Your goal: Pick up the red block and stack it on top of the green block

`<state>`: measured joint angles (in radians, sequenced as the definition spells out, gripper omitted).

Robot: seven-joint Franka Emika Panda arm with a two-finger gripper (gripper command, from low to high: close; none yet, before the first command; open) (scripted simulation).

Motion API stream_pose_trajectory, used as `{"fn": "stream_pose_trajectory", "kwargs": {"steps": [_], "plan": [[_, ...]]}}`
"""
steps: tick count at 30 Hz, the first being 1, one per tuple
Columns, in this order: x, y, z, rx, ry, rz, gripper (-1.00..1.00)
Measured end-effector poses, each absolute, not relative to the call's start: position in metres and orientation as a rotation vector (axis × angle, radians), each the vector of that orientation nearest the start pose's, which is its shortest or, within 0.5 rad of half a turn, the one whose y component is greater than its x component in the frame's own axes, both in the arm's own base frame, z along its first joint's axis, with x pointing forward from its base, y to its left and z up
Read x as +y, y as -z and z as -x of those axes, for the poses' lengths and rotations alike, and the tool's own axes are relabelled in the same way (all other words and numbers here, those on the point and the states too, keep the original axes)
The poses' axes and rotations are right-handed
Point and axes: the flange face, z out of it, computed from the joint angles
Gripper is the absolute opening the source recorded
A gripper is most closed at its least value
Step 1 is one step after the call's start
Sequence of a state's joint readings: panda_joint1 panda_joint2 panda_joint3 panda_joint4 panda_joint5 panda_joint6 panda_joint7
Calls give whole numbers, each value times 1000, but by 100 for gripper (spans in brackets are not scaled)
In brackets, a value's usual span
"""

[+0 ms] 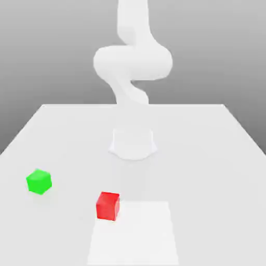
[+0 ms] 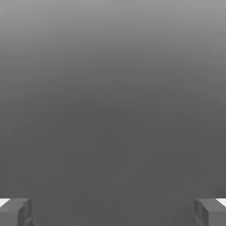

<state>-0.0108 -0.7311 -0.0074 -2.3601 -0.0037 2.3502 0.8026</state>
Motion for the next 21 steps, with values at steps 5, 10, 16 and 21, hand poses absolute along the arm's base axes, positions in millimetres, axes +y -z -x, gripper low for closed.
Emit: {"fn": "stream_pose_trajectory", "kwargs": {"steps": [5, 10, 16, 21], "plan": [[-27, -537, -418, 1195, 724, 2592, 0], [-46, -412, -423, 1305, 486, 2676, 0], [-62, -259, -375, 1442, 138, 2750, 0], [-65, -181, -349, 1486, 5, 2766, 0]]}}
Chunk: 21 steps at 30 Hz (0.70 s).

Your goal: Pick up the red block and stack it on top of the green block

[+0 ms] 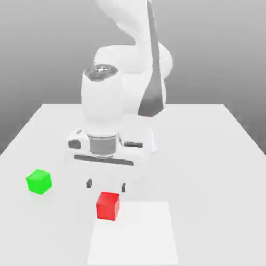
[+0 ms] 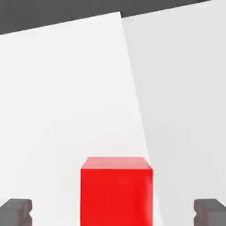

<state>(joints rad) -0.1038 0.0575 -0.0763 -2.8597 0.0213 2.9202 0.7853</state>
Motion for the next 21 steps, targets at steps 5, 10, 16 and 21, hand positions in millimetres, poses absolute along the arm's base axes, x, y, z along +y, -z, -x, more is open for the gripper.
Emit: {"fn": "stream_pose_trajectory", "kwargs": {"steps": [5, 10, 16, 21], "plan": [[-65, -147, -346, 1489, 0, 2767, -100], [-65, -143, -346, 1489, 1, 2767, -100], [-66, -185, -347, 1490, 0, 2766, -100], [-91, -212, -341, 1705, 2, 2640, -100]]}}
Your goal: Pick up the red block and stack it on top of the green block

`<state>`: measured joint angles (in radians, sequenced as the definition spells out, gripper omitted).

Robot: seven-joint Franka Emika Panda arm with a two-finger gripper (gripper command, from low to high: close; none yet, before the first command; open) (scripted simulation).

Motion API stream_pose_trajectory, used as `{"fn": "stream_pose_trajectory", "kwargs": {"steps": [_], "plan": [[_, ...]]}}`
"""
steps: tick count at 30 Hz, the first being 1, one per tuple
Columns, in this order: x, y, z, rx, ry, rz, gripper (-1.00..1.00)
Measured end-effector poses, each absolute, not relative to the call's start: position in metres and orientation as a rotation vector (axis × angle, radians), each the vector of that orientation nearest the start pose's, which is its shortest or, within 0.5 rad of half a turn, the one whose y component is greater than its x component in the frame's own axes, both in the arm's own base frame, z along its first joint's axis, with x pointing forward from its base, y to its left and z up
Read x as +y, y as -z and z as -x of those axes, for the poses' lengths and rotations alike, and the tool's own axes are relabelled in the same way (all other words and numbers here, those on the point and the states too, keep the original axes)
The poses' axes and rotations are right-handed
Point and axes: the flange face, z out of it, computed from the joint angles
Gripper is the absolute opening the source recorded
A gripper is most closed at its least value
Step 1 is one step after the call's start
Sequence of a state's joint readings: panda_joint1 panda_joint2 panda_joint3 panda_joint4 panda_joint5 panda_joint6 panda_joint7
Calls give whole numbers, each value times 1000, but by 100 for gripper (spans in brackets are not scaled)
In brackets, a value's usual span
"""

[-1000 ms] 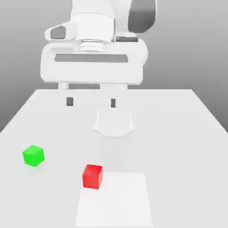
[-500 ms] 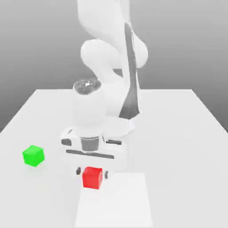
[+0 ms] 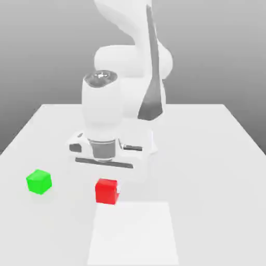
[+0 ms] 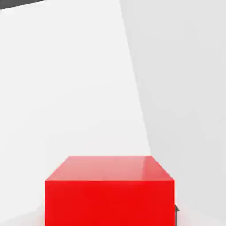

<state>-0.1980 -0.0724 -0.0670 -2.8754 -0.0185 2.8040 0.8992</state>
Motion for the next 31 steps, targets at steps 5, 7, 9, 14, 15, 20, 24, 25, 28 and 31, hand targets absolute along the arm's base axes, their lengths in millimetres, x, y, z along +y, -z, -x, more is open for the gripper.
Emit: {"fn": "stream_pose_trajectory", "kwargs": {"steps": [5, 7, 9, 14, 15, 20, 24, 25, 28, 31], "plan": [[-139, -221, -328, 2120, 5, 2321, -100], [-159, -225, -320, 2277, 6, 2168, -100], [-178, -228, -311, 2424, 6, 2003, -100], [-225, -235, -282, 2736, 7, 1547, -100], [-234, -237, -275, 2788, 6, 1450, -100], [-275, -244, -238, 2997, 4, 941, -100], [-289, -227, -226, 3045, 1, 755, -100], [-289, -218, -226, 3046, 1, 750, -100], [-288, -190, -226, 3047, 1, 749, -100], [-288, -184, -224, 3049, 1, 746, 100]]}}
